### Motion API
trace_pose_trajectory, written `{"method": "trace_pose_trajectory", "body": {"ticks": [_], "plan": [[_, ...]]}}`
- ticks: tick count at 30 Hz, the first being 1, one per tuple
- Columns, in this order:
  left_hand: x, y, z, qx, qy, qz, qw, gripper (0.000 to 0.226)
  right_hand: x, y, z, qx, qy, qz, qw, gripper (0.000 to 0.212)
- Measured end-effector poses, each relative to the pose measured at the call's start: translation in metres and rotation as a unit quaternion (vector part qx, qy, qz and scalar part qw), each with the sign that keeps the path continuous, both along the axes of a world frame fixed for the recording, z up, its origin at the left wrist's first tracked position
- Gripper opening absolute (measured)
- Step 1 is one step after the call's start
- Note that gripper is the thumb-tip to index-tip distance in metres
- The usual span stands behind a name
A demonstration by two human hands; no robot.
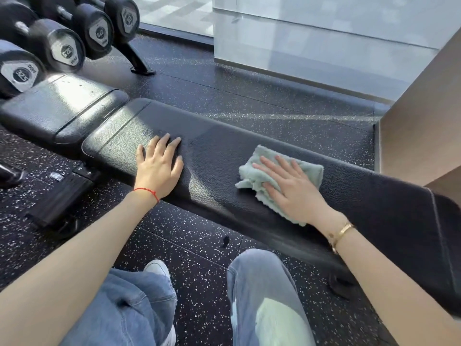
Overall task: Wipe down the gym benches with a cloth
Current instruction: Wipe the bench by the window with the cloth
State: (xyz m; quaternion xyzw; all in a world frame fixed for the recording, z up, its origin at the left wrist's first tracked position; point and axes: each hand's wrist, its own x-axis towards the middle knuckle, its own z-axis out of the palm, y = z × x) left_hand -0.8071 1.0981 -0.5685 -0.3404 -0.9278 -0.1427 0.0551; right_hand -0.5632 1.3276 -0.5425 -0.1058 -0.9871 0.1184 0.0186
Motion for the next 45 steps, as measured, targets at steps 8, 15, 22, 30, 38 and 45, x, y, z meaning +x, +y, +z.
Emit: {"method": "trace_pose_trajectory", "body": {"ticks": [8,15,22,30,38,45], "plan": [[0.001,0.0,0.0,0.001,-0.002,0.0,1.0,0.05,-0.091,-0.028,0.007,0.027,-0.039,-0.026,0.999,0.052],[0.0,-0.001,0.001,-0.005,-0.011,-0.003,1.0,0.051,0.01,-0.042,-0.004,0.011,0.01,0.045,0.999,0.052],[0.005,-0.001,0.002,-0.006,-0.011,0.004,1.0,0.051,-0.056,0.026,0.008,0.017,-0.036,-0.144,0.989,0.053],[0.017,0.006,0.015,0.063,-0.065,0.008,0.996,0.047,-0.036,-0.053,0.001,0.026,0.003,0.028,0.999,0.053],[0.063,0.038,0.02,0.035,-0.023,-0.105,0.994,0.052,0.031,0.032,0.002,0.013,-0.013,-0.113,0.993,0.052],[0.08,0.062,0.016,0.03,-0.026,-0.118,0.992,0.052,-0.017,-0.008,0.004,0.021,-0.015,-0.09,0.996,0.053]]}}
